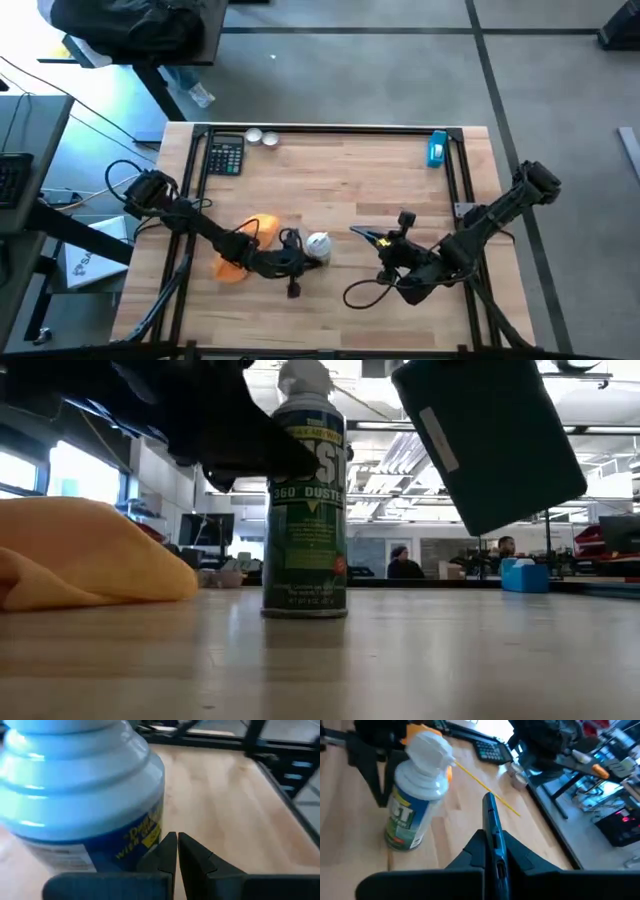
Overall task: Apply microfiber cloth
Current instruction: Spray the front of the blue tablet using the white spray bottle
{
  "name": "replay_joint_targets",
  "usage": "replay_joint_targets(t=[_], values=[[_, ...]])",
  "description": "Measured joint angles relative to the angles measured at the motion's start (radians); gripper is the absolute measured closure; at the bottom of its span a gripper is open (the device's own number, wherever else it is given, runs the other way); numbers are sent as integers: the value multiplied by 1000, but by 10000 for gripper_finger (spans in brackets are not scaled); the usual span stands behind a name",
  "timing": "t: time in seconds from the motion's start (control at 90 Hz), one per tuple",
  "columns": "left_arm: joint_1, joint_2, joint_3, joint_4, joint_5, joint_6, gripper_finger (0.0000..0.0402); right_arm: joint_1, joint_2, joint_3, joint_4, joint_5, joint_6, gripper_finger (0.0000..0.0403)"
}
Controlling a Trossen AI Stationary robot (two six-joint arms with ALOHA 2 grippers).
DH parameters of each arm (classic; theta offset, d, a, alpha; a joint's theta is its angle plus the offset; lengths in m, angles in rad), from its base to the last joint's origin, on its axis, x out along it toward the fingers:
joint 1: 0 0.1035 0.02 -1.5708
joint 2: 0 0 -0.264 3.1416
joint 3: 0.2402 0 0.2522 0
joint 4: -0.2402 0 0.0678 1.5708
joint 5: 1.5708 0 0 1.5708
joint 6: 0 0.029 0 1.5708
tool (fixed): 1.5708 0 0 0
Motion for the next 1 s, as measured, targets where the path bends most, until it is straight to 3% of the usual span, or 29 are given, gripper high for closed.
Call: replay_joint_targets(t=[0.4, 0.644, 1.0], values=[[128, 0, -1, 4, -33, 53, 401, 8, 0, 0, 0, 8, 19, 403], [243, 0, -1, 6, 90, 97, 401, 8, 0, 0, 4, -7, 42, 403], [389, 0, -1, 5, 115, 168, 401, 8, 46, 0, 30, -10, 73, 402]])
